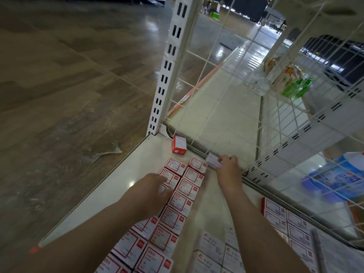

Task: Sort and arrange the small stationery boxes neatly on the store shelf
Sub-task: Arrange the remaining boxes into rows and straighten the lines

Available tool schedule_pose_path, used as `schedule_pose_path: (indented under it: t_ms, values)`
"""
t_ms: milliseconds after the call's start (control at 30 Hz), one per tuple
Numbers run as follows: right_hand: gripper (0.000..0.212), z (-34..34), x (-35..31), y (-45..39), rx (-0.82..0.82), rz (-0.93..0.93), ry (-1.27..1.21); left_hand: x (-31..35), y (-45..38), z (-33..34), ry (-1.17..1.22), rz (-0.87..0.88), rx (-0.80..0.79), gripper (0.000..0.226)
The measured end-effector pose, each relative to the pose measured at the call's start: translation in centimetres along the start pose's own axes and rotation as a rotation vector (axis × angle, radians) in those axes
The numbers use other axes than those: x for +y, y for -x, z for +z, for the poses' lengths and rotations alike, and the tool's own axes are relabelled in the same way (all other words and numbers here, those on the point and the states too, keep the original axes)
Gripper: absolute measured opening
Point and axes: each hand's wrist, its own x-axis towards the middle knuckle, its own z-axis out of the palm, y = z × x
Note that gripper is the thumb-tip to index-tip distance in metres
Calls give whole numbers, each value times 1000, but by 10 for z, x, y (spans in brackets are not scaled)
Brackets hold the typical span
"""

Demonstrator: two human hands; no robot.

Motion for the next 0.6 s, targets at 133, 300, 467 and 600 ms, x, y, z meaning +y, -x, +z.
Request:
schedule_pose_path:
  t_ms: [133,300,467,600]
  values:
    - [31,1,6,0,-6,-33,13,0,2,0,-29,-2,29,46]
    - [21,-5,14,-3,-112,14,-165,4,3,5,-2,4,-1,44]
    - [25,-10,22,1,-128,18,-208,5,4,5,-8,48,2,40]
    - [45,-14,27,16,-100,53,-232,8,4,7,-20,80,-1,36]
